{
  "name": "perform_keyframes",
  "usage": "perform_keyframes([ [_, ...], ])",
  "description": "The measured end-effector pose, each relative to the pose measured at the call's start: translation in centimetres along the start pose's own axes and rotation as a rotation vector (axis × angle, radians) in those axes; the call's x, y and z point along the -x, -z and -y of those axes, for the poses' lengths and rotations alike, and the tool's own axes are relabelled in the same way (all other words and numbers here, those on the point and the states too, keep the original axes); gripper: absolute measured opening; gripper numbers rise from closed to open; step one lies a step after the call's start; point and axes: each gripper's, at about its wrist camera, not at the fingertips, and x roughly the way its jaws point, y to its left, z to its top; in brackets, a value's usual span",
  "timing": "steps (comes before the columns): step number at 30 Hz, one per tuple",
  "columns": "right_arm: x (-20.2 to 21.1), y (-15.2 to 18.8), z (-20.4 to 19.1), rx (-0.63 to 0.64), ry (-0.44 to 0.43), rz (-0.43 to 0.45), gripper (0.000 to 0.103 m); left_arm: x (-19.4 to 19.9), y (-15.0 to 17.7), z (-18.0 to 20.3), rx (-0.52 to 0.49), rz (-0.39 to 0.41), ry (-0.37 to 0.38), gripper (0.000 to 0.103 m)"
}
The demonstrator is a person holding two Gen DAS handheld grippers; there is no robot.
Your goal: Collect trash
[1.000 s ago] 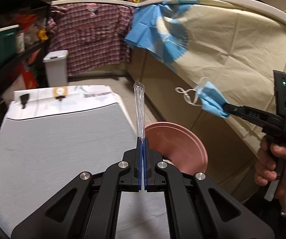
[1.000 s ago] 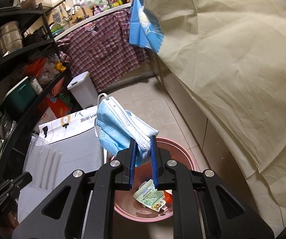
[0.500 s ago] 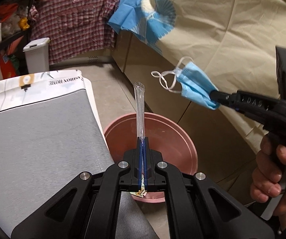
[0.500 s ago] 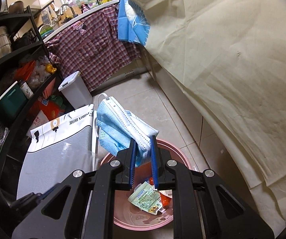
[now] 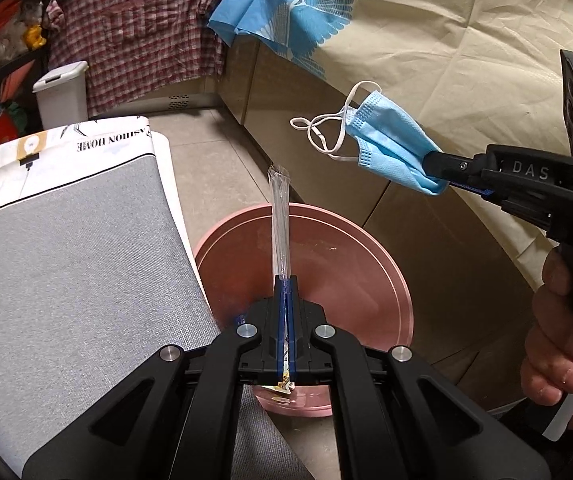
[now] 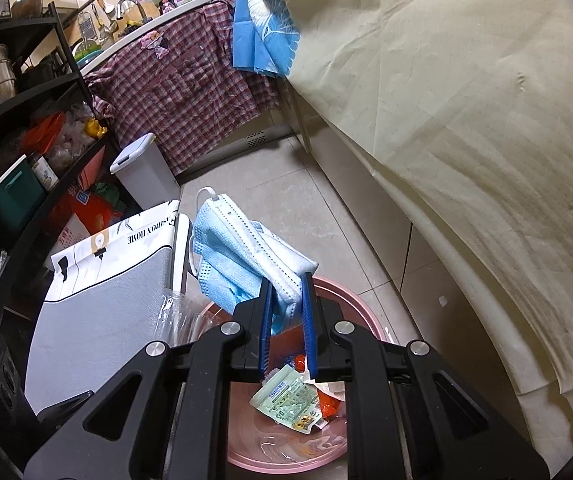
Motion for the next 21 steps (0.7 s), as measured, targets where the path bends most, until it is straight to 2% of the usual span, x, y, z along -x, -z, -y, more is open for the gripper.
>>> perform_keyframes([
  [3, -0.2, -0.1, 0.0, 0.003, 0.000, -0.006, 0.016, -0.5, -0.1, 0.0, 0.002, -0.012, 0.005, 0.001],
  [5, -0.9, 0.0, 0.0, 0.003, -0.004, -0.042, 0.021, -0.9, -0.1, -0.1, 0.006, -0.031, 0.016, 0.002],
  [6, -1.2, 0.2, 0.0, 0.003, -0.006, -0.063, 0.034, -1.1, -0.1, -0.2, 0.012, -0.045, 0.018, 0.011],
  [7, -1.5, 0.3, 0.0, 0.003, 0.006, -0.077, 0.050, -1.2, 0.0, -0.3, 0.018, -0.055, 0.019, 0.027],
  [9, -1.5, 0.3, 0.1, 0.007, 0.024, -0.069, 0.055, -0.6, 0.4, -0.5, 0.022, -0.042, 0.013, 0.045],
  [17, 0.0, 0.8, 0.7, -0.008, 0.035, -0.041, 0.058, 3.4, 2.2, -1.6, -0.008, -0.001, -0.052, 0.046],
  [21, 2.5, 1.3, 0.3, 0.022, 0.027, 0.002, 0.066, 6.2, 2.9, -1.6, -0.025, 0.039, -0.089, 0.046],
])
